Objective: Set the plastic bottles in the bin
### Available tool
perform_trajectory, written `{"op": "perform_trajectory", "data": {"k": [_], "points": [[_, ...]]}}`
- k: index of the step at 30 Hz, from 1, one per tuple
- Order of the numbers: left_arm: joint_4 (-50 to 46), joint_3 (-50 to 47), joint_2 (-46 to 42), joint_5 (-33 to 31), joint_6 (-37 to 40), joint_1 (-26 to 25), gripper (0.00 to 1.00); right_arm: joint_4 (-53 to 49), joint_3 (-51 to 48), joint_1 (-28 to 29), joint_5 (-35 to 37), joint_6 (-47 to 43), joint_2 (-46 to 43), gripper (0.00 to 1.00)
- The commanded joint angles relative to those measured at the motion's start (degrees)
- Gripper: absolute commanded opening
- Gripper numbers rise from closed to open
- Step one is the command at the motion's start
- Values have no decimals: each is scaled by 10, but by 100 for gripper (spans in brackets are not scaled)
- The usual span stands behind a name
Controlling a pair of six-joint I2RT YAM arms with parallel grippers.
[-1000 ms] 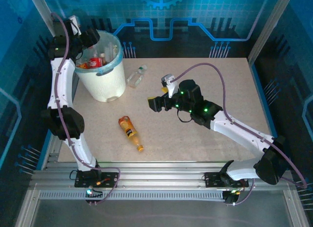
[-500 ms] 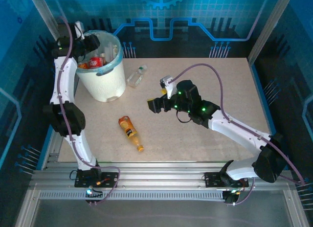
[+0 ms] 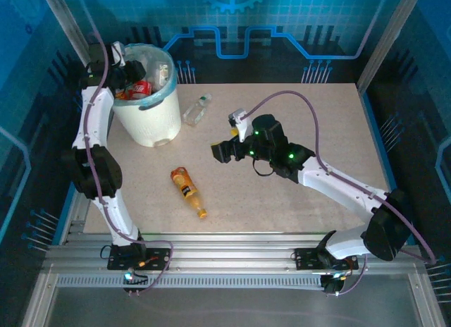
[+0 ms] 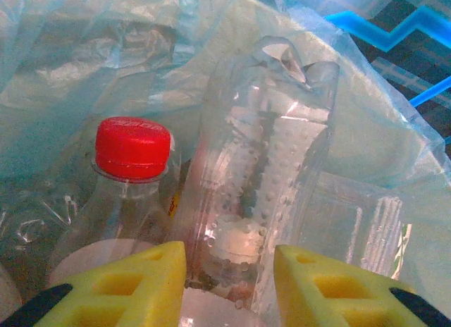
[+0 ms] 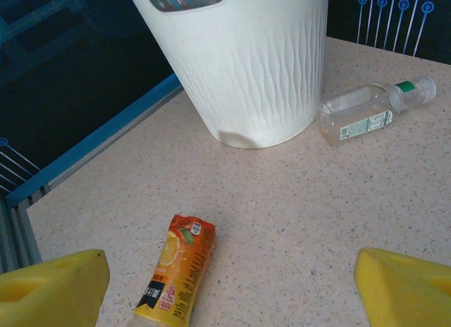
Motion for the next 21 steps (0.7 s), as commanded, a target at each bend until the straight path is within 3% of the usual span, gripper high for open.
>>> {"op": "perform_trajectory", "data": {"k": [1,5,9,15,21], "points": [[-50,37,-12,21,-7,0,44,-5,22,9,-8,2,2,91],[-22,52,-59,0,-13,0,50,-22,32,10,3,8,9,91],[29,-1,-133,-25,-12,-2,51,-55,58,18,5,6,38,91],[113,-200,-299,-65,43,-28,54,-137,132,55,16,3,119,91],[180,-436,-481,-91,131,-97,57,-221,203,116,12,3,215,91]]}}
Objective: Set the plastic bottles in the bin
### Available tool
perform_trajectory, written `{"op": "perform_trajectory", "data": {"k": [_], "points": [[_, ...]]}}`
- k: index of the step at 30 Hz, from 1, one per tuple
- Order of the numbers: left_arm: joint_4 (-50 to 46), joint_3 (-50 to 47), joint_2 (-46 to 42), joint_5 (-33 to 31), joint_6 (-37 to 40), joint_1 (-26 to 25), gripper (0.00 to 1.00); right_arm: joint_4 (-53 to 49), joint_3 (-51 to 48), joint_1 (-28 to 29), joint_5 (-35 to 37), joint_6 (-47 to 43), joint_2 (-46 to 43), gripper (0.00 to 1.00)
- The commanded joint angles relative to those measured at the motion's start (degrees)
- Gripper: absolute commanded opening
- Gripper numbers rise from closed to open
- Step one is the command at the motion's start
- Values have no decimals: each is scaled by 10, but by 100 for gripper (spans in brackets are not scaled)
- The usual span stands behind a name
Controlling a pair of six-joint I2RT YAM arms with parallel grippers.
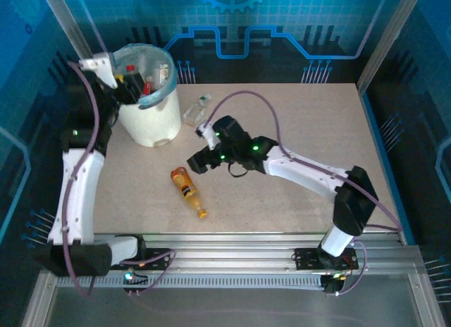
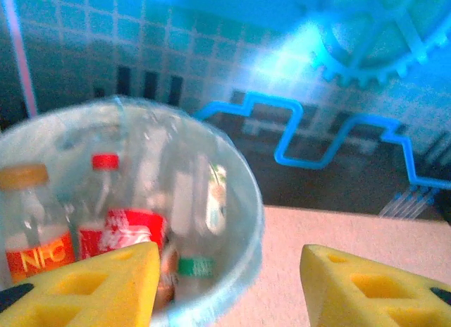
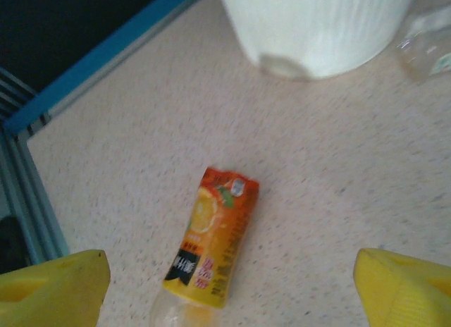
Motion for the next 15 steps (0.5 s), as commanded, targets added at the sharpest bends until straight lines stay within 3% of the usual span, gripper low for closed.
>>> {"op": "perform_trajectory", "data": {"k": [1,8,15], "points": [[34,-109,-66,-29,69,-31,57,-83,41,37,0,3,46,91],[-9,-280,-214,-45,48,-46,58,-164,95,88,25,21,146,90],[-23,-365,-298,-79,23,-46,66,-207,123,99,27,43,222,88]]}}
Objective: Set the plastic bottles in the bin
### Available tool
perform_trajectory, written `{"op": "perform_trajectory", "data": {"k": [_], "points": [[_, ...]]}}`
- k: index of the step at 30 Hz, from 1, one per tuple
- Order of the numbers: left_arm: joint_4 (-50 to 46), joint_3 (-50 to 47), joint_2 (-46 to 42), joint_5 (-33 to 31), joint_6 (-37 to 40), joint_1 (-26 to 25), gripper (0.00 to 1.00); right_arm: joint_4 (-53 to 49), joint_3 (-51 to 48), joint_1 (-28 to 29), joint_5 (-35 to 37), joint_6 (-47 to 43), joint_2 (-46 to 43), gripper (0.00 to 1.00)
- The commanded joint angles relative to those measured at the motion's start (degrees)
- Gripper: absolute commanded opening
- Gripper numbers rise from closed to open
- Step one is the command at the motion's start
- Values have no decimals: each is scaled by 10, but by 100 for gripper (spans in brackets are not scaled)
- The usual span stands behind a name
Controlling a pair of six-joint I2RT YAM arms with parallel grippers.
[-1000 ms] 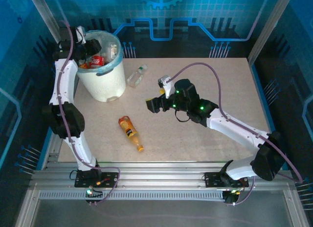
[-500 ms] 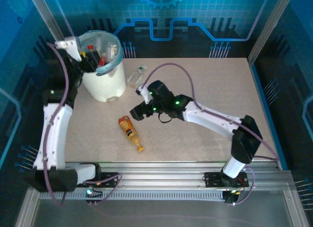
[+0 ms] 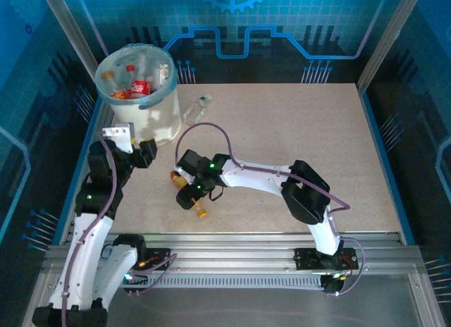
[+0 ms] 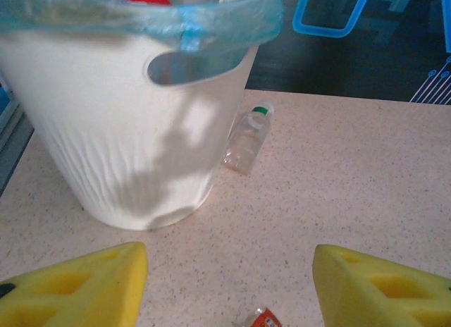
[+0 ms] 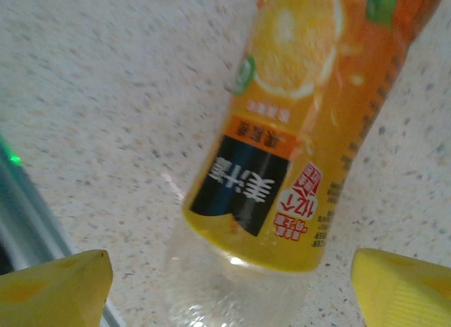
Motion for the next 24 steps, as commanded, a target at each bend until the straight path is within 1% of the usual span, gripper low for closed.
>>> {"op": "perform_trajectory", "data": {"k": [1,7,9,12,18,21,24], "points": [[-2,-24,-23,-30,-16,-3,67,-50,26,6,12,19,29,87],[4,-16,-14,-31,-32,-3,68,-65,33,6,27,27,45,82],[5,-8,-5,-31,-35,-3,69,-65,33,6,26,26,45,77],[0,7,4,-29,-44,-3,70,-55,23,6,25,27,33,66],[-22,28,11,-12,-75,-3,72,-13,-30,6,34,28,-18,57],[-35,42,15,11,-93,-2,74,14,-61,6,41,33,-48,56],[-42,62,25,60,-111,-2,76,53,-103,6,47,36,-90,54]]}}
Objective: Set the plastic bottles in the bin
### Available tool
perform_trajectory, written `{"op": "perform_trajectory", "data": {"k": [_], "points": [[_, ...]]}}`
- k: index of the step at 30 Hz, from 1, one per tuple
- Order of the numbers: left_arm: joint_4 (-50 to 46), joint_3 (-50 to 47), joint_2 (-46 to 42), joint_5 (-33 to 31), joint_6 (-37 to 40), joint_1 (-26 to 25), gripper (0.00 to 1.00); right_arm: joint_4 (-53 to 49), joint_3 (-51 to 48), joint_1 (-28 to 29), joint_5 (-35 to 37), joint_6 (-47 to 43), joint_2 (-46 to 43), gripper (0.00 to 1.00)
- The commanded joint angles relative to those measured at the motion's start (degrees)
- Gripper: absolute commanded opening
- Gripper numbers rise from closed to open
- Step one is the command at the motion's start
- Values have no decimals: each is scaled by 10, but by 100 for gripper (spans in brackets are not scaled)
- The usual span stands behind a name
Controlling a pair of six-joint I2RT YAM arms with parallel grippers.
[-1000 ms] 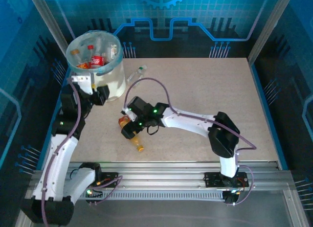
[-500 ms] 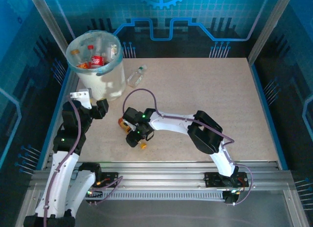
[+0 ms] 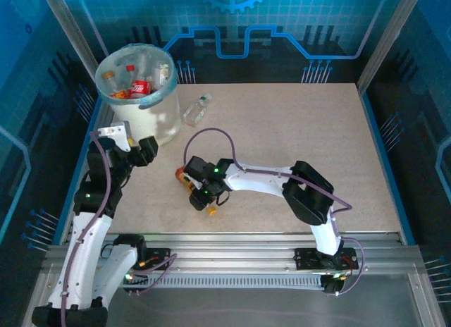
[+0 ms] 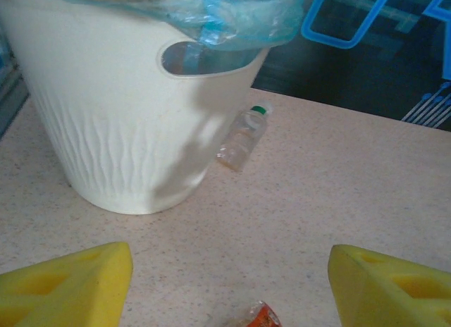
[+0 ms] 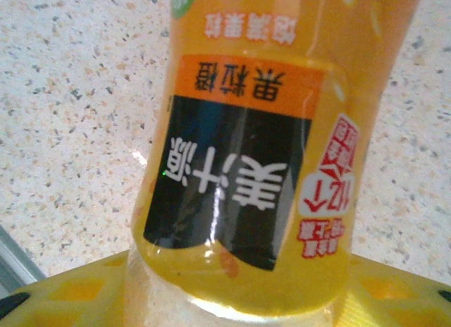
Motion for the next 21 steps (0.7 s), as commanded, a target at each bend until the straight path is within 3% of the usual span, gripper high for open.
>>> {"op": "perform_trajectory", "data": {"k": [1,10,21], "points": [[-17,38,15,73,-38,-3,76,64,-43,6,13,8,-71,54],[-12,99,106,282,-121,-6,79,197,-165,5,38,-22,-240,52],[71,69,121,354,-156,-83,80,302,-235,6,31,-55,-366,55]]}}
